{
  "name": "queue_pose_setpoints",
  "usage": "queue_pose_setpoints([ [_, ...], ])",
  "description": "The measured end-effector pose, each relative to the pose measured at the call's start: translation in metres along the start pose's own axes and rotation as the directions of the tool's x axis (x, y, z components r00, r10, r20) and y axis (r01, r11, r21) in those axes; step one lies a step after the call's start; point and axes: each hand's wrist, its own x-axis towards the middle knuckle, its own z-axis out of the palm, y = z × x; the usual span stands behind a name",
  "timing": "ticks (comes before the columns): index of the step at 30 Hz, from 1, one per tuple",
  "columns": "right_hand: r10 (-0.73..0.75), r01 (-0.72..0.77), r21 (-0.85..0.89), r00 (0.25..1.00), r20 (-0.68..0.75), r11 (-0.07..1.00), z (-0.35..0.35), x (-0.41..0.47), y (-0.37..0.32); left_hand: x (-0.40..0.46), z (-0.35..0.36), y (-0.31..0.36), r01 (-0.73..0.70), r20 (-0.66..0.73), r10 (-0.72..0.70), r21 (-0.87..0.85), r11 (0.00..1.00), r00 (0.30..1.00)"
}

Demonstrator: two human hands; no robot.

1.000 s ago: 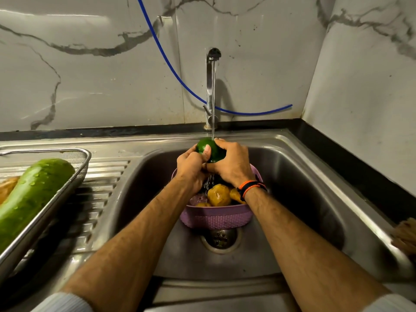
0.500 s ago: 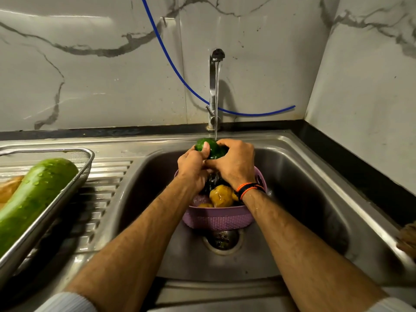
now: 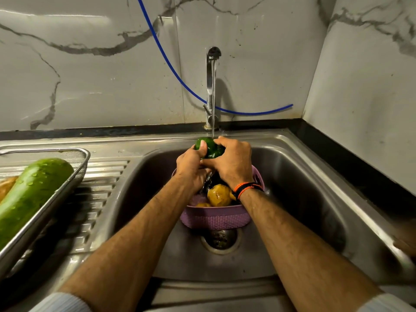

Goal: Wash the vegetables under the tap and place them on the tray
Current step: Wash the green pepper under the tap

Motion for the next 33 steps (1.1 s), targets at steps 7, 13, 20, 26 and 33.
queue_pose_setpoints([
  [7,-0.021,0.020,0.007,0.995,0.097,1.000,0.002,0.005,0.004,0.001,-0.006,0.002,-0.014,0.069,0.010,0.052,0.999,0.998],
  [13,0.000,-0.003,0.059,0.999,0.049,0.998,0.001,0.004,0.005,-0.003,-0.004,0.004,-0.005,0.099,0.001,0.038,0.999,0.995],
  [20,-0.043,0.030,0.088,0.988,0.150,0.996,0.005,0.004,0.004,-0.002,-0.009,0.003,-0.059,0.039,0.056,0.073,0.996,0.998],
  [26,-0.003,-0.001,0.013,0.961,0.275,1.000,0.009,0.010,0.010,-0.002,-0.015,0.006,-0.056,0.190,0.030,0.134,0.989,0.981],
  [33,-0.002,-0.004,0.034,0.982,0.188,0.999,0.006,0.007,0.004,0.001,-0.014,0.005,-0.054,0.145,0.040,0.098,0.994,0.989],
])
